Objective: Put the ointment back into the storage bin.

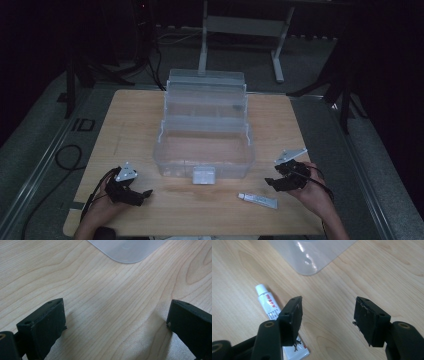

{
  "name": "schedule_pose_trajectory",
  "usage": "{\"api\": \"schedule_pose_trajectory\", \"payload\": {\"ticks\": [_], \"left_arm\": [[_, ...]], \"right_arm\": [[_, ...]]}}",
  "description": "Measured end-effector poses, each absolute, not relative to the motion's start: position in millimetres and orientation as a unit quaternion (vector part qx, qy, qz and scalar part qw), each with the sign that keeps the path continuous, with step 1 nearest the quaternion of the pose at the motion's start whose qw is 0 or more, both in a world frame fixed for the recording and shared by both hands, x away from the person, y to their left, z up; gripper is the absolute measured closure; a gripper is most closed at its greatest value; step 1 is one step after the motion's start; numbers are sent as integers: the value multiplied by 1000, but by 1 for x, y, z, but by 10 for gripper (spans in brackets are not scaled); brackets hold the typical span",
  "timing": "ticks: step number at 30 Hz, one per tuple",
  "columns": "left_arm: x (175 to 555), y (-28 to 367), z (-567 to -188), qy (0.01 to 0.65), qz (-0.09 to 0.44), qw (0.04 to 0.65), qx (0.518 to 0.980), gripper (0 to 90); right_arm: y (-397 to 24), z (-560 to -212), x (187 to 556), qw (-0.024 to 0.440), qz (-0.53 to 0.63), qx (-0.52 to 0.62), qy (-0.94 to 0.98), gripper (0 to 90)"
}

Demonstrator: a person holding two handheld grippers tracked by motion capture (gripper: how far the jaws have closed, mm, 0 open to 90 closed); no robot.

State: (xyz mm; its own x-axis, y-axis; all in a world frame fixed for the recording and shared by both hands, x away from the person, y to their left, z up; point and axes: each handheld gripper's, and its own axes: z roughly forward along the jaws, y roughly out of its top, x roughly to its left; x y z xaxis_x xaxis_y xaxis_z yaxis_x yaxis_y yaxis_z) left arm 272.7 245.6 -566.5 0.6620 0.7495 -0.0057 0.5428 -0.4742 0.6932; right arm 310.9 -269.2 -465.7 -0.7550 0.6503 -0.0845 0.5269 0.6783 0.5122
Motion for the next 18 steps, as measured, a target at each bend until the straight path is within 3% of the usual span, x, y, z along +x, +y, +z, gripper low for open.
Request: {"api": "schedule_pose_trajectory", "payload": {"ticks": [18], "left_arm": [[273,246,-566,382,151,342,845,25]], "right_arm": [[-251,-464,313,107,190,281,935,385]]}}
